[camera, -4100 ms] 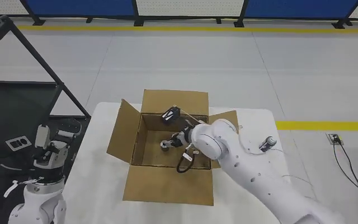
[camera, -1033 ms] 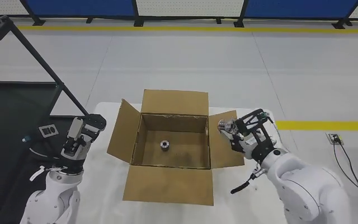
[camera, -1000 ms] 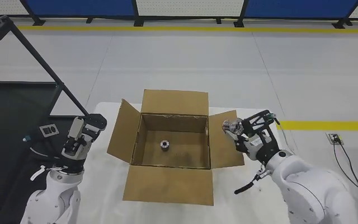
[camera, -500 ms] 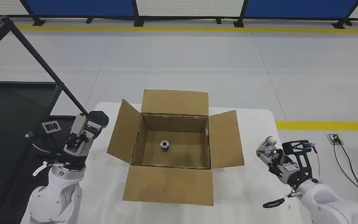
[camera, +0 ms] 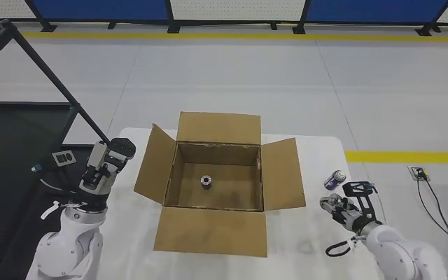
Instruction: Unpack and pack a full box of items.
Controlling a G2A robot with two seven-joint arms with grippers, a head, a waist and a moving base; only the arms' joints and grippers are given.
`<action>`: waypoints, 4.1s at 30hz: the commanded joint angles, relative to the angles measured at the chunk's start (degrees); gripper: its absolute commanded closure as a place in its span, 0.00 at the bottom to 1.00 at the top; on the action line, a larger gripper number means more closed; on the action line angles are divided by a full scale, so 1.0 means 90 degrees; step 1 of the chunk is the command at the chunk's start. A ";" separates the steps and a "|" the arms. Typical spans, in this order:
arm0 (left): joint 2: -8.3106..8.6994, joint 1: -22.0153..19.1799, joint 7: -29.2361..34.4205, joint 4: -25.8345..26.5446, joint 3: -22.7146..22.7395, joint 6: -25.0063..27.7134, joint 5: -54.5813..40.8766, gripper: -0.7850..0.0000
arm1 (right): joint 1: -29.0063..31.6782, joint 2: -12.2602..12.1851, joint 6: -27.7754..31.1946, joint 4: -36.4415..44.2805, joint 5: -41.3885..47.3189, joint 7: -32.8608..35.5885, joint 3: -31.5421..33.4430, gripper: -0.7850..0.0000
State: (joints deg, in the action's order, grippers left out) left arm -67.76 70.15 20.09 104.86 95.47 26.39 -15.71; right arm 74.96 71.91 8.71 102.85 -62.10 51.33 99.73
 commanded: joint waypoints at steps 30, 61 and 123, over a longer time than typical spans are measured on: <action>0.0000 0.0000 0.0000 0.0000 0.0000 0.0000 0.0000 0.00 | -0.1137 -0.0069 -0.1168 -0.1414 -0.1251 0.0422 -0.0913 1.00; 0.0000 0.0316 -0.0253 0.0142 0.0262 0.0067 -0.0049 0.00 | -0.0319 -0.0100 -0.0889 0.2440 -0.0176 -0.1160 -0.0843 0.00; -0.0027 0.1231 -0.0360 0.0150 0.1213 0.0579 -0.0886 0.00 | -0.6921 0.3169 -0.0502 -0.8101 0.1855 -0.1566 -0.8156 0.57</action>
State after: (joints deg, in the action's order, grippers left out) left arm -68.00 81.23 16.85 106.21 106.39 31.60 -23.69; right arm 12.79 100.12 3.82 30.63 -45.47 37.13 26.34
